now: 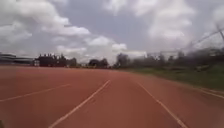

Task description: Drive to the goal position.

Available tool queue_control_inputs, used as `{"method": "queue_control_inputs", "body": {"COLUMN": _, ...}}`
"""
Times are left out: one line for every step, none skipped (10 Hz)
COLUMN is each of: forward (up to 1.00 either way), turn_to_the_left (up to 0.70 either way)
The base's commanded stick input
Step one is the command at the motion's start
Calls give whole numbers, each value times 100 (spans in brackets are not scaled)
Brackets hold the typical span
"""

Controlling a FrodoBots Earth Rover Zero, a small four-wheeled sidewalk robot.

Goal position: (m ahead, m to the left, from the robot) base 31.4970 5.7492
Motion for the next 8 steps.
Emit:
{"method": "queue_control_inputs", "body": {"forward": 70, "turn_to_the_left": 0}}
{"method": "queue_control_inputs", "body": {"forward": 70, "turn_to_the_left": 0}}
{"method": "queue_control_inputs", "body": {"forward": 70, "turn_to_the_left": 0}}
{"method": "queue_control_inputs", "body": {"forward": 70, "turn_to_the_left": 0}}
{"method": "queue_control_inputs", "body": {"forward": 70, "turn_to_the_left": 0}}
{"method": "queue_control_inputs", "body": {"forward": 70, "turn_to_the_left": -1}}
{"method": "queue_control_inputs", "body": {"forward": 70, "turn_to_the_left": -17}}
{"method": "queue_control_inputs", "body": {"forward": 70, "turn_to_the_left": -33}}
